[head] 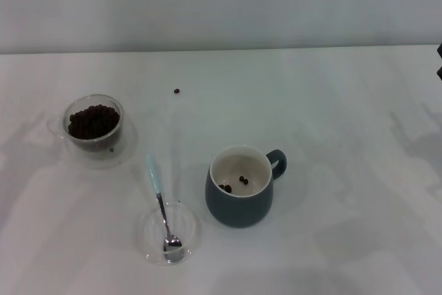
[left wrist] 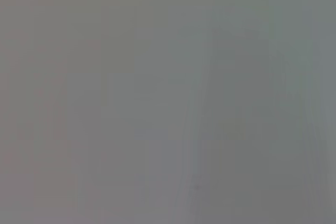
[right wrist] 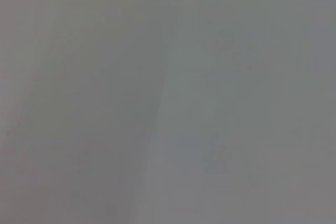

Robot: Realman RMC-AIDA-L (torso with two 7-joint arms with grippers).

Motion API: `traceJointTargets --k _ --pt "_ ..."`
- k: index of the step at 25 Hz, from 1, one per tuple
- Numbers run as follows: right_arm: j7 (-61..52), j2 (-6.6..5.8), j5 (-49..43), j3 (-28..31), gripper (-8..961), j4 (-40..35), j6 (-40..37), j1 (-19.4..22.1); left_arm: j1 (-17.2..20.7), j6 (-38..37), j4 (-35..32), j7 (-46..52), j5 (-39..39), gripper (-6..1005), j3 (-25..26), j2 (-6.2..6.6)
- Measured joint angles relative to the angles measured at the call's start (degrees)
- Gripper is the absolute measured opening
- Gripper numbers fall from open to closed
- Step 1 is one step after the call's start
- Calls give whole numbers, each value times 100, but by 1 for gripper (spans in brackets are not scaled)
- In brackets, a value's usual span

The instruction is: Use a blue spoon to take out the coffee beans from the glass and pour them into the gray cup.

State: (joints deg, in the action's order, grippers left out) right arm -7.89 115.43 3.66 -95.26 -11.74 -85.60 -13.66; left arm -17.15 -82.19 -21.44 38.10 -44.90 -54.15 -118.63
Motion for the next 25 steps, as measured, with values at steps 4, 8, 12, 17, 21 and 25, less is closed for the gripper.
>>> traceJointTargets --k 4,8,12,17,21,25 --pt "-4 12 -1 -11 678 0 98 -34 115 40 -136 -22 24 443 85 7" --pt "-6 14 -2 -35 677 -12 262 -130 124 73 -150 -62 34 444 142 8" --pt "-7 20 0 -86 677 -13 370 -244 123 122 -150 -82 35 444 150 11" --pt "3 24 -6 -96 677 -13 406 -314 85 150 -150 -90 32 443 268 10" --pt "10 18 18 -98 678 -12 410 -350 74 158 -147 -104 32 443 304 8" --pt "30 7 39 -81 678 -6 425 -350 -1 235 -132 -210 32 443 303 -7"
